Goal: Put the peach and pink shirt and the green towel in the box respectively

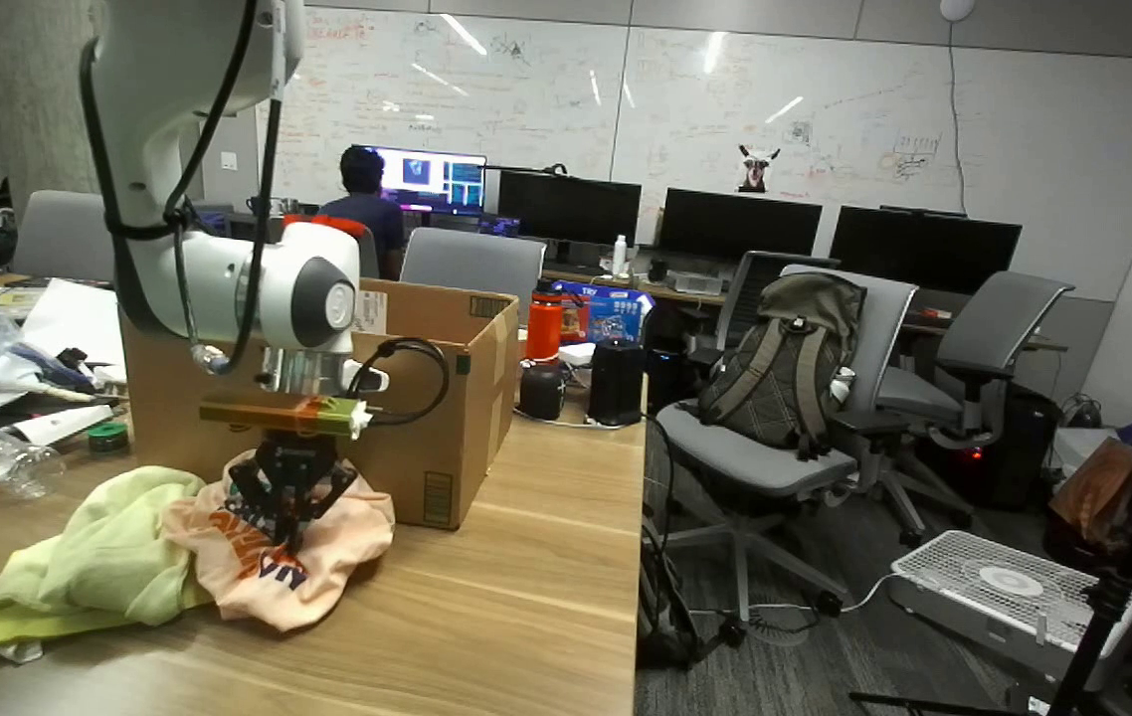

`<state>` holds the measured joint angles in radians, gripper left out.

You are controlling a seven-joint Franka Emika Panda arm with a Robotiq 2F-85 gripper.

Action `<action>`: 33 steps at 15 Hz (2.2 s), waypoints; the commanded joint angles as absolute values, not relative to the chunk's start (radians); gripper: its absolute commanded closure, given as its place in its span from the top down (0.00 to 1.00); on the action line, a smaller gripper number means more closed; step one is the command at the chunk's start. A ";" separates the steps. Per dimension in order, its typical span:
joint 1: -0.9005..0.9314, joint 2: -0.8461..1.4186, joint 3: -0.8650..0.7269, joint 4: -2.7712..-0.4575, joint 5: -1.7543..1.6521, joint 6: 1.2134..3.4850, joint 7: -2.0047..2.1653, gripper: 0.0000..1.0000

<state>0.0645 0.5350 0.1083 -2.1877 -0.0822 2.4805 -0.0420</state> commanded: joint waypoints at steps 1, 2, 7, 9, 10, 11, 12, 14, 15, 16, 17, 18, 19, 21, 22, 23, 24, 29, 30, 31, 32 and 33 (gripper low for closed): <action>0.073 0.457 0.104 -2.225 -0.068 2.499 -0.046 0.00; 0.073 0.437 0.103 -2.236 -0.067 2.501 -0.042 0.00; 0.078 0.326 0.102 -2.288 -0.066 2.511 -0.016 0.01; 0.082 0.280 0.100 -2.312 -0.068 2.518 -0.001 0.01; 0.084 0.258 0.099 -2.323 -0.070 2.522 0.008 0.01; 0.086 0.233 0.098 -2.335 -0.072 2.525 0.016 0.01; 0.087 0.207 0.096 -2.348 -0.077 2.528 0.026 0.01; 0.091 0.152 0.093 -2.369 -0.081 2.524 0.055 0.01; 0.092 0.126 0.091 -2.376 -0.085 2.521 0.069 0.01; 0.094 0.098 0.088 -2.383 -0.095 2.518 0.087 0.01; 0.093 0.073 0.088 -2.386 -0.100 2.513 0.101 0.01; 0.093 0.044 0.085 -2.389 -0.111 2.508 0.119 0.01; 0.090 0.020 0.082 -2.388 -0.124 2.501 0.137 0.01; 0.085 -0.025 0.079 -2.380 -0.155 2.493 0.174 0.01; 0.081 -0.045 0.078 -2.374 -0.171 2.485 0.186 0.01; 0.078 -0.064 0.078 -2.367 -0.197 2.479 0.209 0.01; 0.074 -0.083 0.078 -2.361 -0.220 2.474 0.223 0.01; 0.050 -0.159 0.091 -2.321 -0.310 2.441 0.275 0.01; 0.047 -0.171 0.094 -2.311 -0.318 2.438 0.281 0.01; 0.044 -0.182 0.097 -2.298 -0.325 2.431 0.290 0.01; 0.041 -0.194 0.100 -2.288 -0.337 2.431 0.295 0.01; 0.039 -0.202 0.105 -2.274 -0.345 2.426 0.301 0.01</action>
<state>0.0567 -0.1584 0.0838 -2.3123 -0.3049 2.4546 0.2659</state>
